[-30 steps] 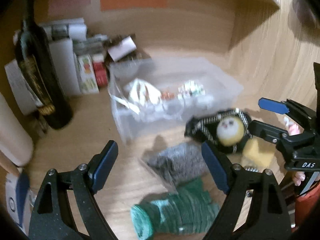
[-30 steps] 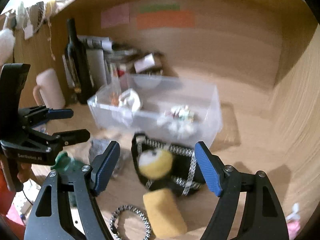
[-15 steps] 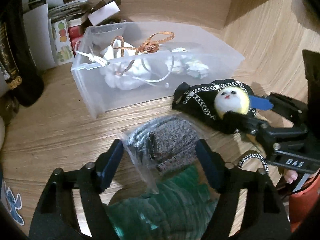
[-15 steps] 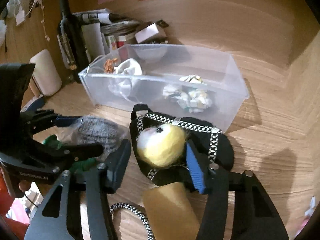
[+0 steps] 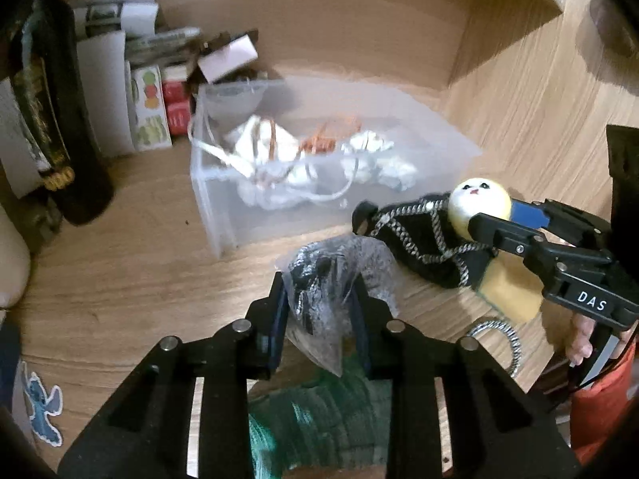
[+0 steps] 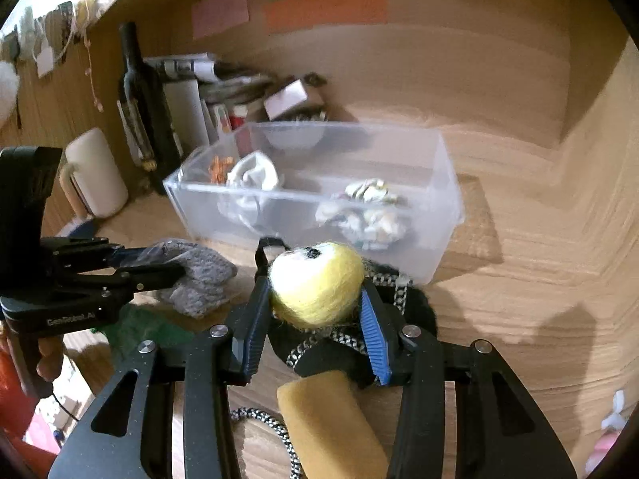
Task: Organize soft objects
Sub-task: 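Lower both held items into the clear box and open both tools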
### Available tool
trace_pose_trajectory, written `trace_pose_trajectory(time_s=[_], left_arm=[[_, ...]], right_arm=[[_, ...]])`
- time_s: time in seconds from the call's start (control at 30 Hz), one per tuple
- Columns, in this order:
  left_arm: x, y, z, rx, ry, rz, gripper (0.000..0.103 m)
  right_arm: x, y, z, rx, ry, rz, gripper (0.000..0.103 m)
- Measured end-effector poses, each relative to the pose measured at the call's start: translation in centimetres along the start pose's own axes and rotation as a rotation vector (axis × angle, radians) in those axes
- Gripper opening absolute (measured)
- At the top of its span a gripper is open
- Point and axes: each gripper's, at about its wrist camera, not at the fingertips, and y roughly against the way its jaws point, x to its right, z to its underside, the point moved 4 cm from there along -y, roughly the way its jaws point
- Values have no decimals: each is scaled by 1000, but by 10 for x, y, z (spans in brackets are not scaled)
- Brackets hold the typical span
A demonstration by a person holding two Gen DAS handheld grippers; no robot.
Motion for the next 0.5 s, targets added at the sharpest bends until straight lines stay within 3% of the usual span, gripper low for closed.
trace_pose_trajectory(time_s=[0.5], left_arm=[[9, 66, -69, 254, -4, -11, 29]], right_arm=[[2, 36, -52, 185, -5, 7, 40]])
